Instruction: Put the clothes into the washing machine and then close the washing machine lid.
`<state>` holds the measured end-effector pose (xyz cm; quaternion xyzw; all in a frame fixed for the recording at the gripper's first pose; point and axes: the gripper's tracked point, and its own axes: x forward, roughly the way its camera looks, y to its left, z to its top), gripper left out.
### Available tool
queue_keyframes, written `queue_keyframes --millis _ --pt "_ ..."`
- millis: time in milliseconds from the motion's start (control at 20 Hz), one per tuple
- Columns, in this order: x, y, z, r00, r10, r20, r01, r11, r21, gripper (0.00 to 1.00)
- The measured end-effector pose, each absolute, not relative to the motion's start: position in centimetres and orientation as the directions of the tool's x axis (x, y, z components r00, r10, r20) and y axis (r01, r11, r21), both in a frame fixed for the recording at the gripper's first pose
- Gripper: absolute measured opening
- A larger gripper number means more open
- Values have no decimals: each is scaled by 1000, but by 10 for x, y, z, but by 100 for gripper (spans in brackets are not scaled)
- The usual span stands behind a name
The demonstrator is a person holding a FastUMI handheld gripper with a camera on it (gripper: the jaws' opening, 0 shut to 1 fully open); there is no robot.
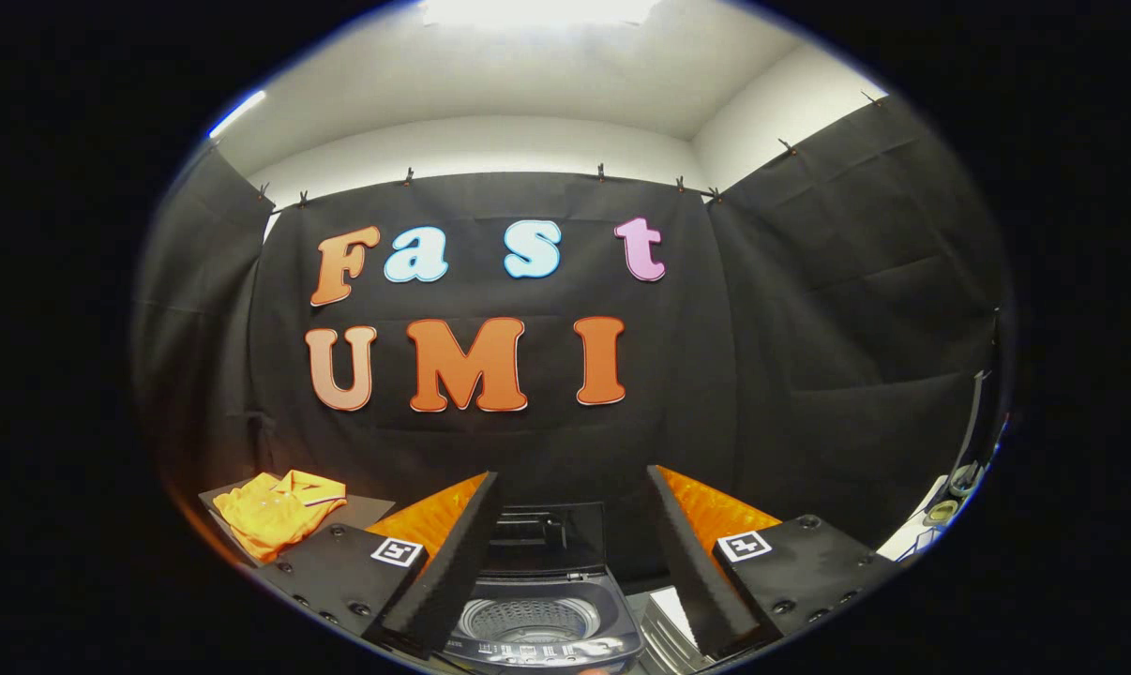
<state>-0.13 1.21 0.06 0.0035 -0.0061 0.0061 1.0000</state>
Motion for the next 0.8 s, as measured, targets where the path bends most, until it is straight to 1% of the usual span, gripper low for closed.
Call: queue_keyframes --millis 800 --pt "-23 25 10 1000 -1 22 1 999 -33 98"
